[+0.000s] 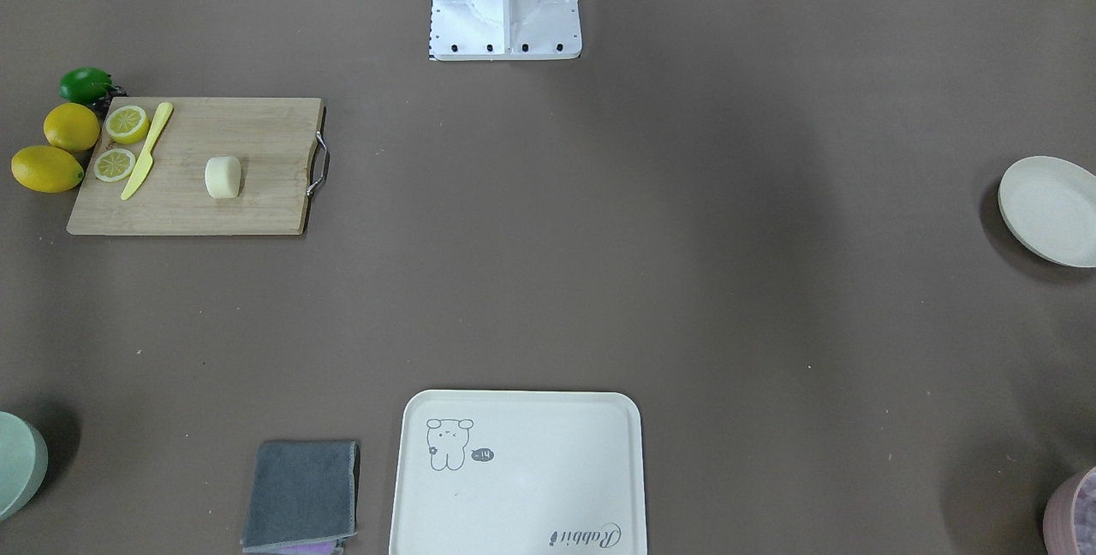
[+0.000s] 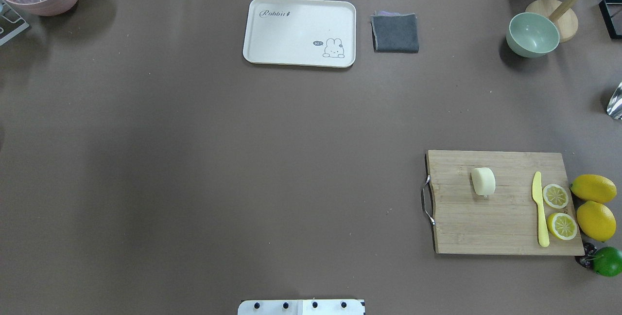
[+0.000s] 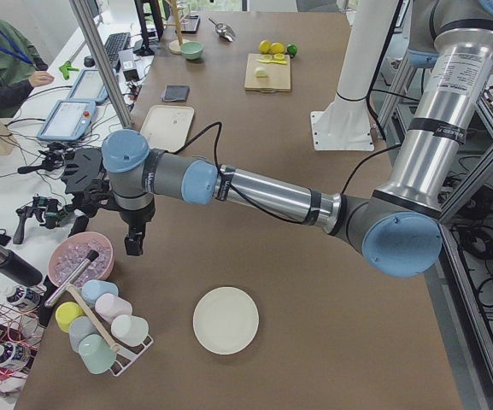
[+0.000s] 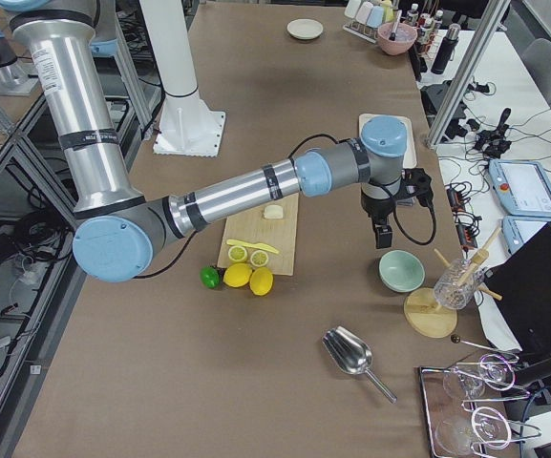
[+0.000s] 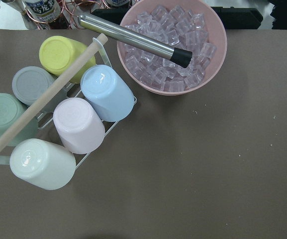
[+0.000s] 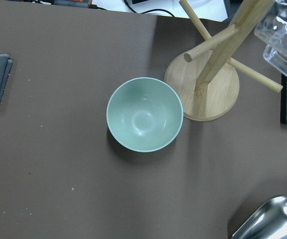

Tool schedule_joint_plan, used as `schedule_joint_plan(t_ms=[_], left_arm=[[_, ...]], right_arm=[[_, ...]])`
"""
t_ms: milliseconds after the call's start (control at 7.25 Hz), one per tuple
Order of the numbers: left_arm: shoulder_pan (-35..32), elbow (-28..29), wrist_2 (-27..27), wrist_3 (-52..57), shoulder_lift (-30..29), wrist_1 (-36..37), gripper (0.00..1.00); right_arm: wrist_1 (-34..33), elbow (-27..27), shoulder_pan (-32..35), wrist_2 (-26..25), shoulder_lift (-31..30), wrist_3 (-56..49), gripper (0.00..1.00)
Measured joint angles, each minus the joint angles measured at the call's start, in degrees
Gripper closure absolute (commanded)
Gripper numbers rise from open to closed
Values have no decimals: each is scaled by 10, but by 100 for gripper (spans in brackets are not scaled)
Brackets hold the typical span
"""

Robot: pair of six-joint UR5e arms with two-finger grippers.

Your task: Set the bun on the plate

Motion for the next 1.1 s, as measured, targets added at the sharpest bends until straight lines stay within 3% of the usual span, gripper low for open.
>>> schedule_joint_plan(t_ms=[1103], left_arm=[[13,11,-10,-33,20,-50,2]], right_arm=[[1,3,-1,2,6,9,0]])
